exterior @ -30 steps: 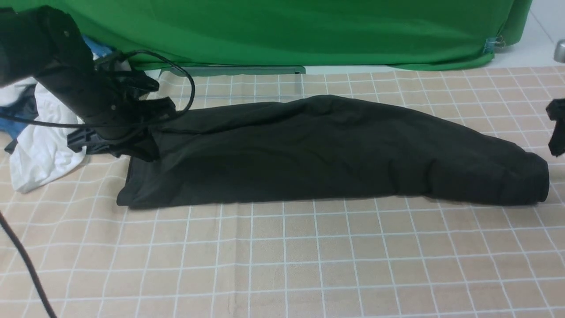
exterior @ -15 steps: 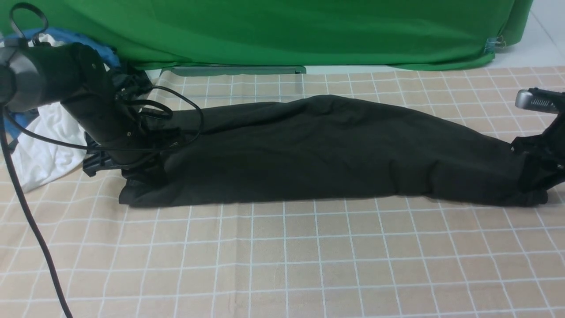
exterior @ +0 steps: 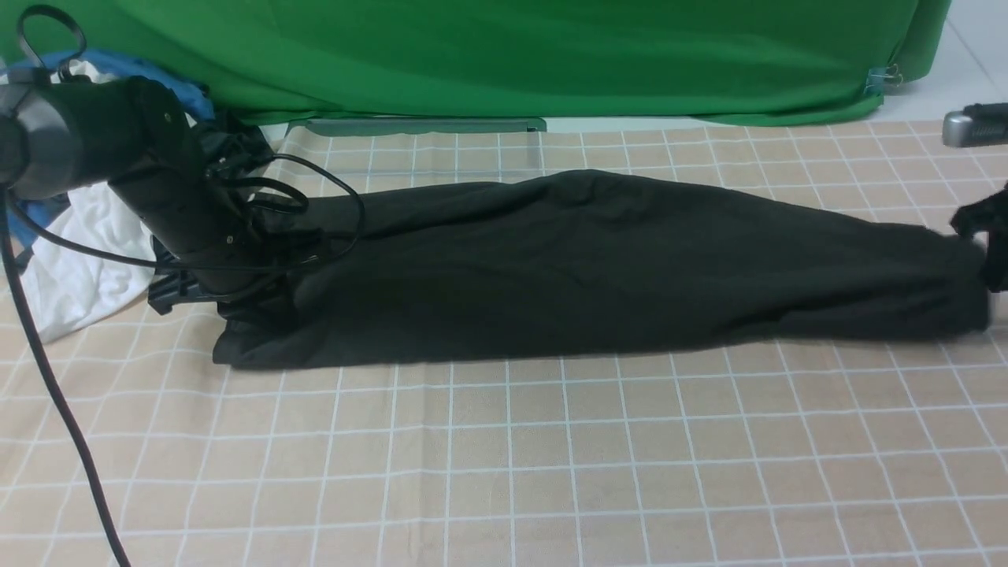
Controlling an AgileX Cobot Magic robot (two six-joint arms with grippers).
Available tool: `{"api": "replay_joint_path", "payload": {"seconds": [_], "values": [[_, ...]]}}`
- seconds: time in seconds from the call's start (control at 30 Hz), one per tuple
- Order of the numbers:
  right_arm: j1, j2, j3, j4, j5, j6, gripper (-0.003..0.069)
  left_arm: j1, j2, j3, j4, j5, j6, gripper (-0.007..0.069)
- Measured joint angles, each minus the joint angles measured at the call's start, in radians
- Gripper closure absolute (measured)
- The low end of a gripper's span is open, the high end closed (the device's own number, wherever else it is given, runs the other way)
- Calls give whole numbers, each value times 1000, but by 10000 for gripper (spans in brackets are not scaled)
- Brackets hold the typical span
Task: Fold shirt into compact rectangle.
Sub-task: 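Pull the folded dark garment lengthwise by its ends to straighten it flat on the table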
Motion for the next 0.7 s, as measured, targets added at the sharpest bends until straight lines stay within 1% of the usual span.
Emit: {"api": "replay_joint_path", "payload": {"seconds": [0.1, 0.17, 0.23, 0.27, 0.3, 0.37, 0.4, 0.47, 0.57, 0.7], "values": [[-5, 0, 0, -51, -17, 29, 568, 0, 0, 0, 0, 2, 1, 622], [-6, 0, 0, -46, -22, 50, 562, 0, 0, -1, -2, 2, 1, 622], [-3, 0, 0, -22, -6, 83, 526, 0, 0, -1, -5, 2, 8, 622], [0, 0, -1, -12, 5, 96, 488, 0, 0, -1, -8, 3, 11, 622], [2, 0, -3, 7, 13, 103, 433, 0, -1, -1, -8, 3, 14, 622], [3, 0, -9, 59, 20, 111, 286, 0, -9, -1, -8, 4, 16, 622], [3, 0, -10, 81, 22, 112, 237, 0, -13, -1, -8, 8, 16, 622], [3, 0, -13, 128, 23, 118, 73, 0, -40, -1, -8, 10, 16, 622], [3, 7, -16, 142, 19, 135, -5, 0, -91, -1, -8, 11, 18, 622], [5, 42, -17, 145, 22, 152, -28, 0, -148, -5, 4, 17, 23, 622]]}}
